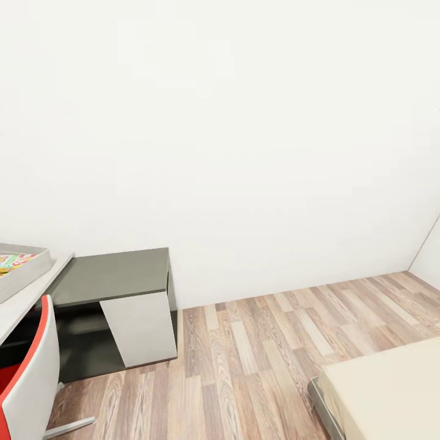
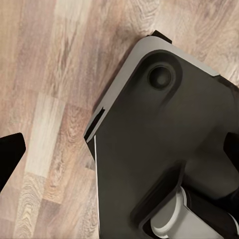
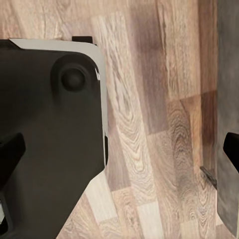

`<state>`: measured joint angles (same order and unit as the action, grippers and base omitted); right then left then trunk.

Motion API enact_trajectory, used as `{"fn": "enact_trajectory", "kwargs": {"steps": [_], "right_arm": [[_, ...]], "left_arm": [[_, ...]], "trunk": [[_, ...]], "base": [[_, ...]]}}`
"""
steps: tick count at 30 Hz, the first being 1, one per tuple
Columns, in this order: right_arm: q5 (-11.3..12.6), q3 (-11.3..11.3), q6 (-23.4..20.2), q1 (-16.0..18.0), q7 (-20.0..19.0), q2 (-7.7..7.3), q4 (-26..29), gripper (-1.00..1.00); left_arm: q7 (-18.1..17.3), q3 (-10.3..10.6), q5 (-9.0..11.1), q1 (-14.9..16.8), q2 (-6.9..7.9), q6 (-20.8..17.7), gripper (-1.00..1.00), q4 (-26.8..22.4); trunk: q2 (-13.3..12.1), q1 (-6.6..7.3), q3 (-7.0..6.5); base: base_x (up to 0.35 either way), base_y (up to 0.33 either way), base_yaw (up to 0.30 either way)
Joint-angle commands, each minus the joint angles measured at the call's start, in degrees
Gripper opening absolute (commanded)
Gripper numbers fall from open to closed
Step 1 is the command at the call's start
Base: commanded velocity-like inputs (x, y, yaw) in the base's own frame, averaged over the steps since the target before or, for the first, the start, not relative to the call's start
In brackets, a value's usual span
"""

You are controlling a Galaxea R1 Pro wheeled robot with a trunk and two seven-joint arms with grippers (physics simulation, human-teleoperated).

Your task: Put all the toys in the child's room - the three board games (two on the bed and one on the table), the two jigsaw puzzles on the table, and the tennis ball on the table - inside the toy box on the table in the child's room.

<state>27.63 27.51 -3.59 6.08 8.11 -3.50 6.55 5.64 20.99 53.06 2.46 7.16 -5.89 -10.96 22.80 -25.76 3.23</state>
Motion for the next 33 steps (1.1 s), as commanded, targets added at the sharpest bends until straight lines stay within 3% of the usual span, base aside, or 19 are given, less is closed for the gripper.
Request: {"fn": "enact_trajectory", "kwargs": {"steps": [1,33], "right_arm": [[0.4,0.5,-0.4,0.1,0.3,-0.02,0.2,1.00],[0.8,0.2,-0.2,0.2,0.1,2.19,0.3,1.00]], "left_arm": [[0.4,0.5,0.5,0.0,0.05,-0.2,1.00,-0.2],[0.4,0.5,0.5,0.0,0.05,-0.2,1.00,-0.2]], "trunk": [[0.1,-0.03,0.13],[0.1,-0.03,0.13]], "base": [[0.000,0.000,0.000],[0.000,0.000,0.000]]}}
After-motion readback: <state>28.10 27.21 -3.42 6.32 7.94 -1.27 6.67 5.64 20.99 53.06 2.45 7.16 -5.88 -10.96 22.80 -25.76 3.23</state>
